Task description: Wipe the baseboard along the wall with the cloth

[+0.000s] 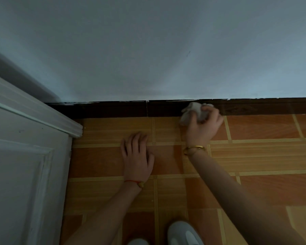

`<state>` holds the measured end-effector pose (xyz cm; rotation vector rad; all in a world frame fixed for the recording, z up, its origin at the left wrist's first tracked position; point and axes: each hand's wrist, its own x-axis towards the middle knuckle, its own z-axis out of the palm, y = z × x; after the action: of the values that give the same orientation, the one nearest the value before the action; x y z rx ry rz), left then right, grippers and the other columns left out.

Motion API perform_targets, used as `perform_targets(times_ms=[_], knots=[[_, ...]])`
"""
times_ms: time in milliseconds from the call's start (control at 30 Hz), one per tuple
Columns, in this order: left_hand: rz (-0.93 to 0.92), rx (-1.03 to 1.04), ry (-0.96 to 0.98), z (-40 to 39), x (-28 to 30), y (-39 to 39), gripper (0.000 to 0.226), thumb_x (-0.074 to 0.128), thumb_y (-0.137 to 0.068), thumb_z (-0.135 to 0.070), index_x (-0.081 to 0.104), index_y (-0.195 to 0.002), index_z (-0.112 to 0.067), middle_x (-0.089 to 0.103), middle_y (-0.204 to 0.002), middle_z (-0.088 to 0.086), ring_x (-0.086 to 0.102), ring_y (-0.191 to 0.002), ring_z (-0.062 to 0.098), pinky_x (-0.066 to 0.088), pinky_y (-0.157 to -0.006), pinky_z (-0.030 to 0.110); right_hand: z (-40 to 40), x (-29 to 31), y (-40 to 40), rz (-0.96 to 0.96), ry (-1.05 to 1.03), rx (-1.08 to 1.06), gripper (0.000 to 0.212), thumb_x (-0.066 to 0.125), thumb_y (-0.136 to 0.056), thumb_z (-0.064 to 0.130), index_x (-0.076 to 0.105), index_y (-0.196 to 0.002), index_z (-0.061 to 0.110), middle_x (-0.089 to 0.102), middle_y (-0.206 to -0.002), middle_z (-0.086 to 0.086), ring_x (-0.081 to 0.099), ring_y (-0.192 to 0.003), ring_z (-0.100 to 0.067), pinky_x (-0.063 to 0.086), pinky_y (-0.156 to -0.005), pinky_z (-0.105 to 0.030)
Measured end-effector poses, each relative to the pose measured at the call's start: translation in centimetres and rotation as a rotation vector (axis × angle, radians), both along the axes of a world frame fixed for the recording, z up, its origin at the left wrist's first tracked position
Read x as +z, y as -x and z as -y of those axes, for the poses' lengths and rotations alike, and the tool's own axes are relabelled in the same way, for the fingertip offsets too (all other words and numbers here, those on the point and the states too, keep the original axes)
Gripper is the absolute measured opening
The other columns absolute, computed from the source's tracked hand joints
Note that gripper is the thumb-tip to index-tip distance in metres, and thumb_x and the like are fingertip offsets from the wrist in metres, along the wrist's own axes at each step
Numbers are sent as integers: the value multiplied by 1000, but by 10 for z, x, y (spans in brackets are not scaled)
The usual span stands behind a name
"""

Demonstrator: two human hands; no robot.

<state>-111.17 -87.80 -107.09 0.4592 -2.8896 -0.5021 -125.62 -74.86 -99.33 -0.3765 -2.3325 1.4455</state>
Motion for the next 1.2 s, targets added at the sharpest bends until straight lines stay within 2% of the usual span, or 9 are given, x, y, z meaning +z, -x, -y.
perform_targets(times_ms=[67,133,267,300,367,467,833,1100,1200], knots=[[-2,1,-9,0,1,0,50,42,-94,-31,54,-138,-13,50,-144,10,44,-136,33,21,-120,59,-13,0,4,-11,-11,-13,27,72,-78,9,59,-101,9,44,-115,-8,53,-103,-21,39,-79,-2],[0,0,-17,0,2,0,50,42,-93,-31,53,-138,-13,49,-144,10,43,-137,33,20,-120,60,-10,-2,-1,-10,-69,64,27,72,-79,10,60,-103,9,44,-114,-8,51,-101,-17,40,-82,-11],[15,-1,0,-1,2,0,51,44,-92,-31,52,-139,-12,48,-145,12,41,-138,34,20,-119,60,25,-12,-24,70,-207,466,29,70,-81,11,61,-109,15,44,-120,-6,45,-100,-7,37,-80,-2],[28,2,6,-1,2,0,52,44,-91,-32,51,-139,-12,47,-145,12,40,-138,34,20,-119,60,33,-17,-28,76,-247,584,31,68,-82,10,60,-111,15,43,-121,-6,47,-99,-9,41,-82,-6],[42,0,17,-1,2,0,54,45,-92,-31,50,-141,-11,46,-146,12,39,-139,34,20,-119,60,38,-26,-31,76,-314,726,34,64,-81,6,59,-114,15,44,-119,-9,52,-99,-21,51,-83,-29],[9,-4,24,-1,1,0,50,47,-92,-29,53,-137,-11,49,-143,12,42,-136,35,21,-119,60,18,-35,-21,86,-408,742,39,62,-79,0,58,-116,12,46,-117,-13,52,-102,-32,51,-85,-41],[-1,9,9,-2,1,-1,47,42,-94,-31,55,-135,-11,49,-142,13,42,-135,36,22,-118,61,-90,-32,12,154,-564,373,31,60,-82,3,61,-112,8,52,-118,-17,52,-102,-37,48,-88,-43],[0,27,26,-5,1,1,50,43,-90,-31,55,-134,-11,51,-141,15,44,-133,38,25,-115,65,-45,-31,-3,70,-603,757,31,67,-82,11,64,-112,5,57,-111,-18,54,-100,-36,48,-85,-42],[-11,49,9,-10,6,4,50,44,-89,-31,56,-133,-11,52,-139,14,43,-132,36,26,-113,64,-40,-33,-3,54,-615,780,31,65,-84,10,63,-114,7,55,-114,-16,50,-103,-33,45,-87,-40]])
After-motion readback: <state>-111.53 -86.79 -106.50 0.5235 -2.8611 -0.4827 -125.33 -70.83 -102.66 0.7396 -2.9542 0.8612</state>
